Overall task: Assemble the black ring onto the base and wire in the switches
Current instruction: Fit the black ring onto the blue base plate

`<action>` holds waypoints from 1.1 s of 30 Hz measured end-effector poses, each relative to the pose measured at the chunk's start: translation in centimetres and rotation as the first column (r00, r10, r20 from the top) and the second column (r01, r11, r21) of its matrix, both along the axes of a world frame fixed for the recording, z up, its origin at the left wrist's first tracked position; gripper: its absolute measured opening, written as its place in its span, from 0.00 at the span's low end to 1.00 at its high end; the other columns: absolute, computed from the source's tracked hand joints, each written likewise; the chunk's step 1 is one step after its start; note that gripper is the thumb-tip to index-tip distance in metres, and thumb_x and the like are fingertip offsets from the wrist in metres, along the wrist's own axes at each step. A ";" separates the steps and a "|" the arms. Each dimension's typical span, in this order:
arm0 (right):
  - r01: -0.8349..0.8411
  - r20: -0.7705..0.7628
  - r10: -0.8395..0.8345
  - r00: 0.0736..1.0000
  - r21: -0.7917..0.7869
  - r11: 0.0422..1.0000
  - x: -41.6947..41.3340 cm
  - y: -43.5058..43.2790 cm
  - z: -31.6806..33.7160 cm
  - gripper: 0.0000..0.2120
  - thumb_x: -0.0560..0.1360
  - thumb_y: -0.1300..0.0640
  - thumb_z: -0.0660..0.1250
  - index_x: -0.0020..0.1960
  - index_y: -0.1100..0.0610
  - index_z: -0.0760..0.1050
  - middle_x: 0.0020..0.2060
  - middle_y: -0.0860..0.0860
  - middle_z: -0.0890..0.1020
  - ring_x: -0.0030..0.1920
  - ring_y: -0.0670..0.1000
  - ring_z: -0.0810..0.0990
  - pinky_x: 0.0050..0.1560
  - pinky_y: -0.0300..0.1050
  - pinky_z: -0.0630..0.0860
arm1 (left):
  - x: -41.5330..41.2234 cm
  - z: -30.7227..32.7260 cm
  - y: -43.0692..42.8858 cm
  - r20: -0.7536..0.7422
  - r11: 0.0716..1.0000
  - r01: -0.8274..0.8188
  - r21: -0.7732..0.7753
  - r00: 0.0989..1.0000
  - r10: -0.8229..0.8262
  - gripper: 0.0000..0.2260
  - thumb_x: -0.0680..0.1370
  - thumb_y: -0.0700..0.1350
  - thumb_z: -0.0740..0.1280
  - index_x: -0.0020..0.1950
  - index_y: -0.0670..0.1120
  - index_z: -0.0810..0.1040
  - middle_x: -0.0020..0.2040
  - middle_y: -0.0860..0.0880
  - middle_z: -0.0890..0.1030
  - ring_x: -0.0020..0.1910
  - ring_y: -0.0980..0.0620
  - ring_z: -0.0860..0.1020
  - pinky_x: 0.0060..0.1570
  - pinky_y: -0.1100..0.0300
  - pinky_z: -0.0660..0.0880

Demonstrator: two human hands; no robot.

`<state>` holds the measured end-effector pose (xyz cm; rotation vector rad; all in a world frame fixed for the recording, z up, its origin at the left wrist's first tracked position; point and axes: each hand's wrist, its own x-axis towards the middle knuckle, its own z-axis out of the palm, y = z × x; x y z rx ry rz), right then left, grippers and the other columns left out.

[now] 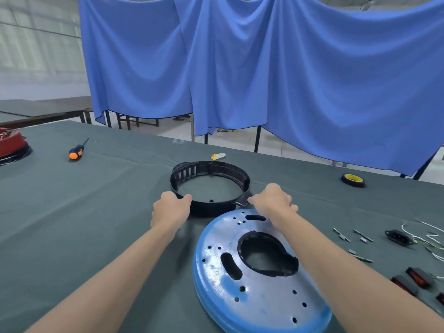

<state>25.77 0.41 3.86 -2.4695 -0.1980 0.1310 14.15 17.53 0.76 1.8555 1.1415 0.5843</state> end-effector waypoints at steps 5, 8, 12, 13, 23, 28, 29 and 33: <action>-0.097 -0.061 0.121 0.991 0.302 0.948 0.0 -0.2 0.4 0.08 0.73 0.59 0.64 0.37 0.61 0.70 0.34 0.54 0.72 0.41 0.58 0.70 0.46 0.49 0.68 | 0.7 1.1 -0.1 0.155 0.982 -0.163 -0.099 0.972 0.177 0.13 0.70 0.48 0.68 0.44 0.38 0.78 0.41 0.42 0.83 0.40 0.41 0.83 0.46 0.51 0.80; -0.242 0.137 0.208 0.968 0.312 0.919 -0.1 -0.4 1.3 0.08 0.75 0.64 0.59 0.48 0.62 0.77 0.44 0.52 0.79 0.46 0.54 0.74 0.45 0.44 0.70 | 0.8 2.0 0.3 0.341 0.942 -0.179 -0.283 0.900 0.273 0.09 0.69 0.43 0.69 0.43 0.37 0.78 0.41 0.44 0.83 0.26 0.48 0.83 0.42 0.55 0.81; -0.438 0.529 0.338 0.778 0.071 0.896 -0.9 -0.5 2.4 0.14 0.76 0.64 0.60 0.61 0.57 0.67 0.43 0.54 0.77 0.43 0.57 0.76 0.44 0.51 0.74 | 0.9 2.9 0.2 0.427 0.908 -0.143 -0.394 0.846 0.319 0.07 0.69 0.40 0.69 0.42 0.37 0.77 0.44 0.43 0.83 0.24 0.49 0.82 0.43 0.54 0.82; -0.412 0.612 0.378 0.695 -0.093 0.907 -0.9 -0.7 2.5 0.18 0.76 0.65 0.59 0.65 0.57 0.65 0.43 0.53 0.75 0.42 0.57 0.73 0.41 0.50 0.72 | 0.9 3.2 0.0 0.442 0.903 -0.132 -0.409 0.837 0.323 0.07 0.69 0.39 0.69 0.42 0.37 0.77 0.44 0.43 0.83 0.24 0.50 0.82 0.42 0.56 0.82; -0.237 0.902 0.431 0.023 -0.414 0.879 -3.2 -4.5 4.0 0.22 0.58 0.76 0.65 0.51 0.65 0.81 0.39 0.56 0.82 0.36 0.58 0.81 0.50 0.51 0.81 | -1.3 6.9 -1.4 0.532 0.909 -0.044 -0.415 0.799 0.282 0.10 0.66 0.39 0.71 0.44 0.34 0.80 0.38 0.44 0.81 0.19 0.55 0.77 0.29 0.64 0.75; -0.203 0.967 0.249 0.061 -0.232 0.951 -4.4 -5.8 5.4 0.13 0.68 0.75 0.56 0.35 0.61 0.75 0.27 0.51 0.72 0.27 0.53 0.64 0.31 0.44 0.76 | -2.6 8.5 -3.0 0.538 0.956 0.039 -0.291 0.833 0.130 0.10 0.72 0.47 0.69 0.38 0.41 0.77 0.34 0.46 0.79 0.20 0.53 0.77 0.35 0.61 0.76; -0.178 0.970 0.219 0.108 -0.198 0.964 -4.5 -6.2 5.4 0.11 0.69 0.74 0.63 0.34 0.60 0.73 0.25 0.51 0.70 0.27 0.52 0.62 0.26 0.41 0.69 | -2.7 8.9 -3.2 0.552 0.966 0.065 -0.252 0.829 0.088 0.11 0.75 0.49 0.67 0.38 0.43 0.76 0.34 0.47 0.79 0.24 0.51 0.77 0.40 0.57 0.77; -0.217 0.930 0.071 0.360 0.010 0.976 -4.5 -8.4 5.5 0.10 0.75 0.66 0.68 0.36 0.62 0.72 0.27 0.53 0.73 0.26 0.58 0.69 0.26 0.44 0.63 | -3.7 9.5 -4.1 0.505 0.993 0.105 -0.047 0.860 -0.067 0.14 0.81 0.56 0.59 0.40 0.50 0.71 0.37 0.52 0.73 0.36 0.49 0.68 0.35 0.57 0.65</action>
